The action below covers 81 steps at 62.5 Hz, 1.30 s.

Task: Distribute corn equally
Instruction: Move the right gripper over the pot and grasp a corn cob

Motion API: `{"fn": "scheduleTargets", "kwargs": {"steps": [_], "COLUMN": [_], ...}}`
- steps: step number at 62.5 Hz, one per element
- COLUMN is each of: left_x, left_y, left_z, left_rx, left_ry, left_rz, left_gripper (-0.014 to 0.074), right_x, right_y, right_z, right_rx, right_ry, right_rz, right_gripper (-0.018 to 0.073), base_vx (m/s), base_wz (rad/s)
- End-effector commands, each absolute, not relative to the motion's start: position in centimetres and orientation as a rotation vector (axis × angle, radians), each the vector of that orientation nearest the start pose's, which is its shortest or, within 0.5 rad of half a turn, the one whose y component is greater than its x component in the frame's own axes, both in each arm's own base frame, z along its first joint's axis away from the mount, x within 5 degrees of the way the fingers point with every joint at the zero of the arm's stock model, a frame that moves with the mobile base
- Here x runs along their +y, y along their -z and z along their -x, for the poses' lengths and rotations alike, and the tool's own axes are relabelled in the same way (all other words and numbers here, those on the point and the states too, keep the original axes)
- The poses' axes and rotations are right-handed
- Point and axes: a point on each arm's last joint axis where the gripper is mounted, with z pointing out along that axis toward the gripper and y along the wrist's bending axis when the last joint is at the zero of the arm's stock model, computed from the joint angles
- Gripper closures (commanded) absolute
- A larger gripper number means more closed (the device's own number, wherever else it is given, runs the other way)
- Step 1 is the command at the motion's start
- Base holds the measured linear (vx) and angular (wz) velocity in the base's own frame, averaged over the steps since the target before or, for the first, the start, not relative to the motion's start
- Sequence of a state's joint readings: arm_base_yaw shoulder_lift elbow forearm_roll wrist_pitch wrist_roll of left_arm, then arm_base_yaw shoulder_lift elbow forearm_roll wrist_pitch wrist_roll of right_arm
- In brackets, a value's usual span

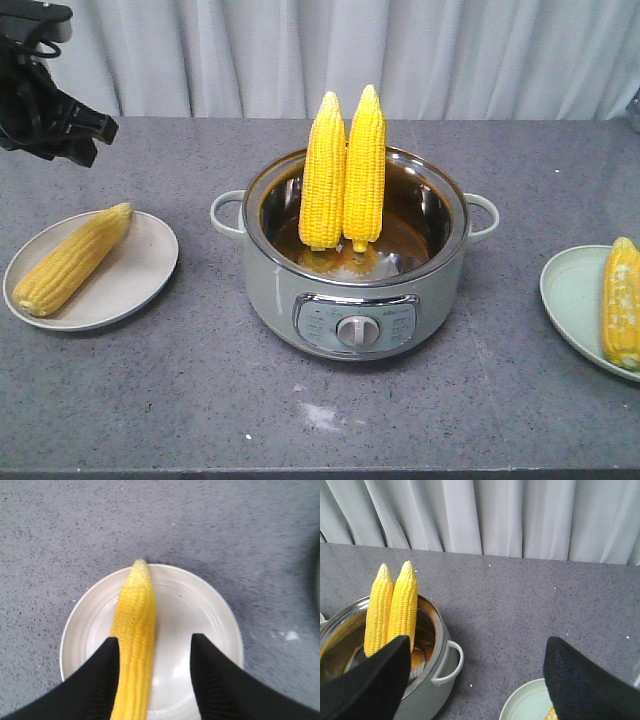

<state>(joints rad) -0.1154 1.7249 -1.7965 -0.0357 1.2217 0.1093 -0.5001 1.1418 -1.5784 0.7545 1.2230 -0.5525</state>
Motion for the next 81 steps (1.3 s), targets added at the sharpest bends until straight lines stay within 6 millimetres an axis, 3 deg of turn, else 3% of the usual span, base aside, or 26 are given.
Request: {"fn": "scheduleTargets", "kwargs": {"steps": [1,19,27,33,39,52,70,81], "left_x": [-4.8,-5.4,-5.9,-6.2,-6.4,-6.4,-6.4,-6.4], "left_y": [-42.5,-48.7,-50.9,-52.0,-52.5,-52.4,-52.4,-52.4], "left_z": [-33.6,-26.8,-24.0,-22.8,-22.6,-22.7,-22.7,-22.7], "left_rx": [2.478,2.265,2.148,2.067,2.019,2.024,2.031,2.033], "left_ry": [0.121,0.302,0.398,0.455,0.479,0.476,0.476,0.477], "left_rz": [-0.280,-0.347,-0.405,-0.405,-0.405,-0.405,-0.409,-0.410], "left_gripper": [0.0266,0.0266,0.0266,0.0266,0.0266,0.0266,0.0266,0.0266], "right_x": [-3.1,-2.7,-0.1,2.8,5.1,9.3,9.7,9.6], "right_y": [-51.8,-51.7,-50.3,-48.4,-46.2,-42.4,-41.9,-43.5], "right_z": [-18.7,-22.7,-25.0,-27.4,-30.2,-35.1,-36.6,-39.0], "right_rx": [1.882,1.703,1.728,1.804,1.888,1.928,1.904,1.916], "right_ry": [-0.311,-0.726,-0.814,-0.731,-0.600,-0.529,-0.544,-0.640], "right_rz": [0.143,0.277,0.412,0.511,0.520,0.449,0.416,0.421], "right_gripper": [0.0032,0.0032,0.0032,0.0029,0.0010,-0.0037,-0.0027,-0.0027], "base_vx": [0.00,0.00,0.00,0.00,0.00,0.00,0.00,0.00], "base_wz": [0.00,0.00,0.00,0.00,0.00,0.00,0.00,0.00]}}
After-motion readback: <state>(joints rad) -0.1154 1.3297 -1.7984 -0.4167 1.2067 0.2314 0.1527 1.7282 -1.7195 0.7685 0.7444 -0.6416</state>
